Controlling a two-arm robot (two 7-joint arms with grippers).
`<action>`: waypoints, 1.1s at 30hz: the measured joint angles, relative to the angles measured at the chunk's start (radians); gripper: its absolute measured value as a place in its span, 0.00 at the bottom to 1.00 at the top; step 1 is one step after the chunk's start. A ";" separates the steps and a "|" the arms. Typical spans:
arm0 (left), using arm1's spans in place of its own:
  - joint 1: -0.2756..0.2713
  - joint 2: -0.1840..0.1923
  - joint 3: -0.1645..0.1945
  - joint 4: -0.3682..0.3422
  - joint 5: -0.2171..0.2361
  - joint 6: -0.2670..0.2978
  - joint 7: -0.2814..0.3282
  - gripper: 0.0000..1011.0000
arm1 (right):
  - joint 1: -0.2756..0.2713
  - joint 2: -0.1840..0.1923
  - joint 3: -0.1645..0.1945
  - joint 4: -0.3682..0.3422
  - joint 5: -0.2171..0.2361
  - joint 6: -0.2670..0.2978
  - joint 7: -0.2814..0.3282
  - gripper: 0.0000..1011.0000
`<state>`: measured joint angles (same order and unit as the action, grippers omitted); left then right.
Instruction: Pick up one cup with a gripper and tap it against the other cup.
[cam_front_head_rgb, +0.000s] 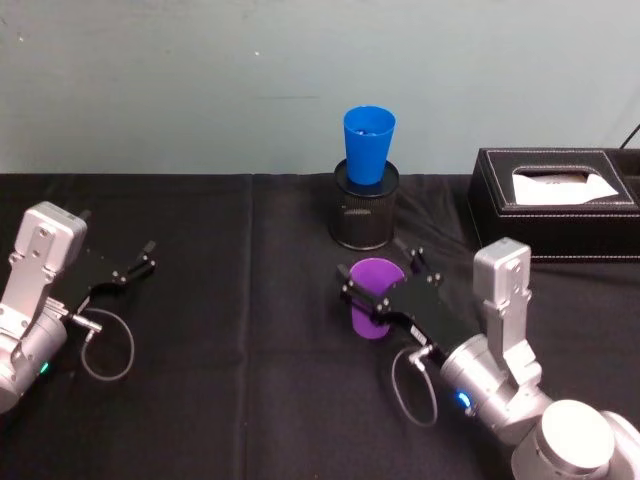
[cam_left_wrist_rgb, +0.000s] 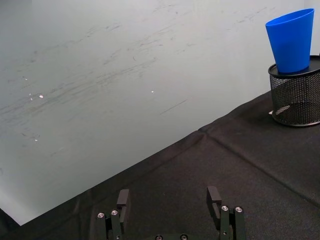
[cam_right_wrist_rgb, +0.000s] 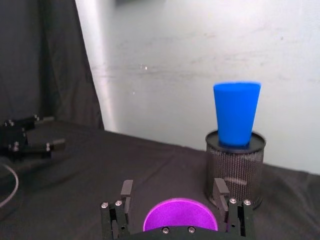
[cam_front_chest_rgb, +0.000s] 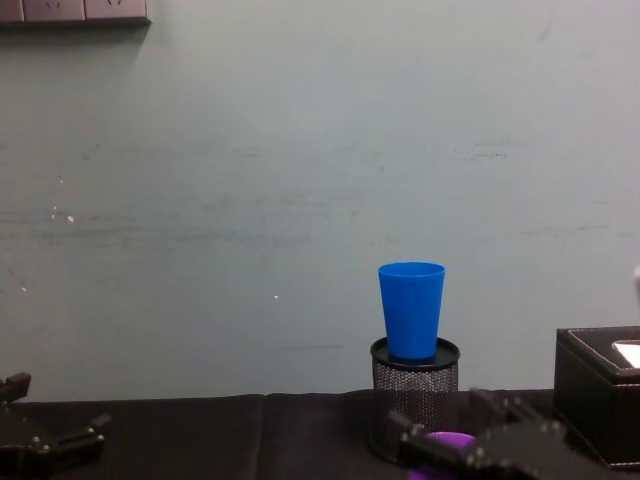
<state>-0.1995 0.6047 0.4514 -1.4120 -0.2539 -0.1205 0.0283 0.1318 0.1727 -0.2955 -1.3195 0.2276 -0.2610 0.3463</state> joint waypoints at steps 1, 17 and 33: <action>0.000 0.000 0.000 0.000 0.000 0.000 0.000 0.99 | -0.007 0.004 0.006 -0.029 0.002 0.016 -0.005 0.99; 0.000 0.000 0.000 0.000 0.000 0.000 0.000 0.99 | -0.011 0.021 0.122 -0.209 -0.048 0.351 -0.209 0.99; 0.000 0.000 0.000 0.000 0.000 0.000 0.000 0.99 | -0.006 0.019 0.127 -0.204 -0.055 0.360 -0.213 0.99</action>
<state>-0.1995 0.6047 0.4514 -1.4120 -0.2538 -0.1205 0.0283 0.1259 0.1917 -0.1686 -1.5239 0.1731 0.0987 0.1331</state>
